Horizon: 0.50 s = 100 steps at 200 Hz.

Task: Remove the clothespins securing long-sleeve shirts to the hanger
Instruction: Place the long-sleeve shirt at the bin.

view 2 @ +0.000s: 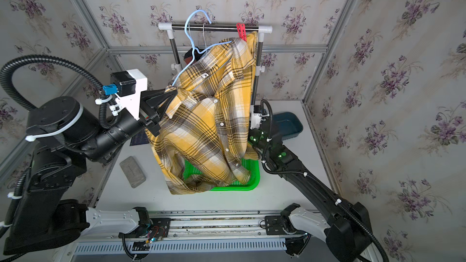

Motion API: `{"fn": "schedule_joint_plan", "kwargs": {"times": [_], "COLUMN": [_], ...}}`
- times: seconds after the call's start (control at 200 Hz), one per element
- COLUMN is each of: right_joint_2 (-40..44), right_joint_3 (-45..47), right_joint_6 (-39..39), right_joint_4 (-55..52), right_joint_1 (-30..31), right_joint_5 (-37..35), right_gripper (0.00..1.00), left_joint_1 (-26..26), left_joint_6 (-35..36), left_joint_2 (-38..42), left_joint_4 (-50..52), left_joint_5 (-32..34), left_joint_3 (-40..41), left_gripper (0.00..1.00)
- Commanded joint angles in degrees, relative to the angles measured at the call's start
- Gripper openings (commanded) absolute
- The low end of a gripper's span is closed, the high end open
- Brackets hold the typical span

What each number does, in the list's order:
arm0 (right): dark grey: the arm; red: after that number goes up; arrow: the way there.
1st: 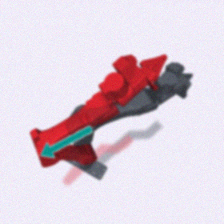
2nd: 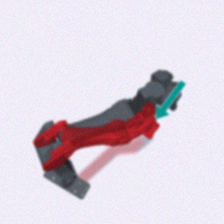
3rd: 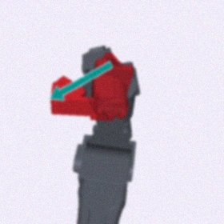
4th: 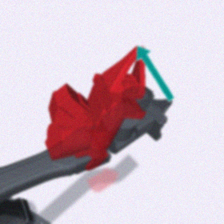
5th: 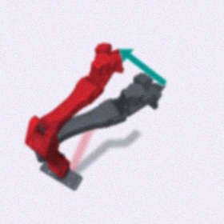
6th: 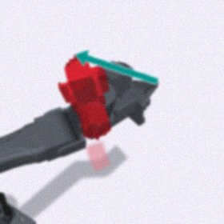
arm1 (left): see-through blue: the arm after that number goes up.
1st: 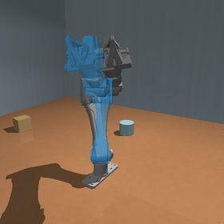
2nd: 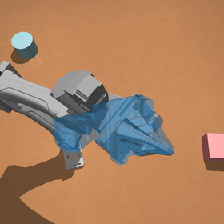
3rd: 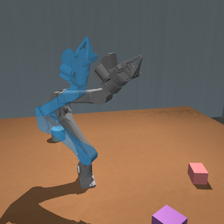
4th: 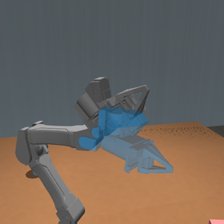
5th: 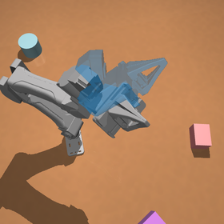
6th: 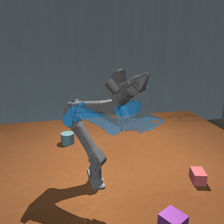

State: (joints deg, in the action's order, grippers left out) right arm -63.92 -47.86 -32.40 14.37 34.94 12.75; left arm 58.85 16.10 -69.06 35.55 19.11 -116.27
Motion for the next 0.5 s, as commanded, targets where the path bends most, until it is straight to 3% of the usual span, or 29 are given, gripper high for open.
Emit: {"fn": "schedule_joint_plan", "kwargs": {"times": [0.0, 0.13, 0.275, 0.365, 0.495], "right_joint_2": [-1.8, -6.0, -8.4, -8.3, -6.7], "right_joint_3": [0.3, -0.4, 2.7, 5.2, 10.8], "right_joint_6": [-3.8, -4.6, -6.0, -6.0, -8.1], "right_joint_4": [6.8, 9.4, 11.5, 10.3, 10.7], "right_joint_1": [5.5, 11.7, 12.3, 10.9, 4.6], "right_joint_5": [-2.4, -5.0, -7.1, -10.0, -8.3], "right_gripper": [0.95, 0.95, 0.95, 0.97, 0.97], "left_joint_1": [-0.2, -0.3, -0.2, -0.2, -0.2], "left_joint_6": [3.7, 4.6, 4.6, 3.8, 1.7], "left_joint_2": [1.2, 2.8, 4.1, 4.4, 3.7], "left_joint_4": [-5.1, -5.1, -5.2, -5.2, -5.8], "left_joint_5": [4.5, 5.1, 4.3, 2.4, -0.8], "left_joint_3": [0.5, 1.9, 5.5, 8.8, 12.9], "left_gripper": [0.0, 0.0, 0.0, 0.0, 0.0]}}
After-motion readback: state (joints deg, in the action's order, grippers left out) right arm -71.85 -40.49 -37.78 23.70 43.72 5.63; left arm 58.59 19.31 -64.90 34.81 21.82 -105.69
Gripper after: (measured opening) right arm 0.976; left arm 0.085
